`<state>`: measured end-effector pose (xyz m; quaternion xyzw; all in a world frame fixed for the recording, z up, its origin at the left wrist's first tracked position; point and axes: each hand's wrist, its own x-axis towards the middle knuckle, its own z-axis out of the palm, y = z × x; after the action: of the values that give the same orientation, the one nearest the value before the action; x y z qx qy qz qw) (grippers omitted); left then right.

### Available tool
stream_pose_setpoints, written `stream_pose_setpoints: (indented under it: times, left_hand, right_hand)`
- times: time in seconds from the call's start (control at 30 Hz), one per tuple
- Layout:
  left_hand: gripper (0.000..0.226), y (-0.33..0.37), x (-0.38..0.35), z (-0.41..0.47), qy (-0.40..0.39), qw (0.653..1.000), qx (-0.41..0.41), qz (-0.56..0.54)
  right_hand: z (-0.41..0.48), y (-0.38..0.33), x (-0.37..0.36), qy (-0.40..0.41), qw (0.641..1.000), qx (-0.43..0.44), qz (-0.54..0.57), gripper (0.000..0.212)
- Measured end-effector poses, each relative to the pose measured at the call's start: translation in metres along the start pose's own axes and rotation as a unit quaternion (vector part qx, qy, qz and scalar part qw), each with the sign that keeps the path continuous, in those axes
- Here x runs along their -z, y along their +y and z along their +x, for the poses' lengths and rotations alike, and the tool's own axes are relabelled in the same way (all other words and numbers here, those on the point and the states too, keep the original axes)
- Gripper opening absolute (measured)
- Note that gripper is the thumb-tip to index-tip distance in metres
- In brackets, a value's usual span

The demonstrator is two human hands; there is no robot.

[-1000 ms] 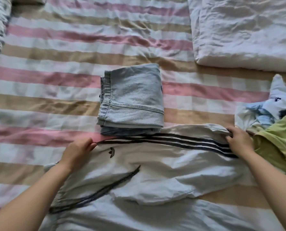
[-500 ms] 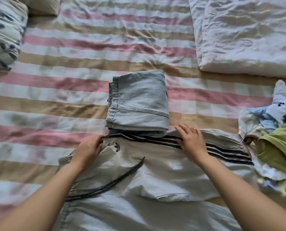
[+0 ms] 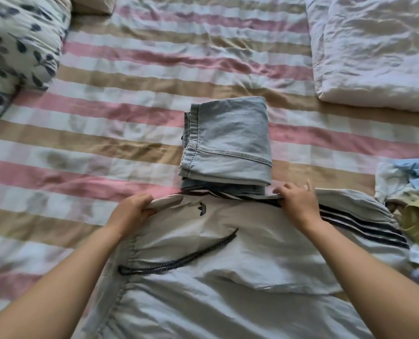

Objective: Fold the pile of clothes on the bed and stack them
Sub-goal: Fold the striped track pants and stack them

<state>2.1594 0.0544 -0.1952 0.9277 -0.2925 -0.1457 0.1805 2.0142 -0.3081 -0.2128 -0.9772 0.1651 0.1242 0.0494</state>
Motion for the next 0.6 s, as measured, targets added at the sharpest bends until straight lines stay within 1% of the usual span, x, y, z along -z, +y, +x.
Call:
stream_pose_setpoints:
  times: [0.07,0.13,0.2,0.27,0.33,0.37,0.4,0.47,0.5,0.6]
  left_hand:
    - [0.021,0.001,0.012,-0.006,0.025,1.0,-0.019,-0.004]
    - [0.02,0.003,0.024,-0.018,0.054,0.997,-0.043,-0.016]
    - [0.02,0.007,0.035,-0.038,0.081,0.994,-0.067,-0.016]
    - [0.012,0.011,0.043,-0.063,0.098,0.992,-0.076,0.004]
    - [0.009,0.014,0.045,-0.094,0.109,0.99,-0.081,0.031]
    - [0.005,0.015,0.046,-0.109,0.113,0.989,-0.084,0.043]
    - [0.007,0.015,0.045,-0.124,0.118,0.988,-0.088,0.05]
    - [0.021,0.013,0.039,-0.149,0.116,0.985,-0.113,0.059]
    - [0.023,0.011,0.036,-0.16,0.113,0.983,-0.129,0.063]
    - [0.023,0.004,0.022,-0.189,0.09,0.98,-0.156,0.084]
  right_hand:
    - [-0.006,-0.002,0.01,0.042,0.998,-0.03,0.034,0.02]
    - [-0.021,-0.001,0.023,0.093,0.993,-0.031,0.069,0.014]
    - [-0.048,-0.002,0.037,0.158,0.984,-0.003,0.086,0.008]
    - [-0.082,-0.001,0.045,0.229,0.97,0.046,0.073,0.005]
    - [-0.118,0.002,0.047,0.273,0.957,0.091,0.038,0.017]
    - [-0.137,0.003,0.046,0.281,0.953,0.107,0.025,0.022]
    - [-0.155,0.003,0.043,0.287,0.95,0.122,0.021,0.024]
    - [-0.187,0.001,0.035,0.294,0.944,0.148,0.019,0.027]
    - [-0.202,0.0,0.03,0.295,0.942,0.16,0.016,0.028]
    - [-0.241,-0.004,0.013,0.271,0.944,0.186,-0.002,0.03]
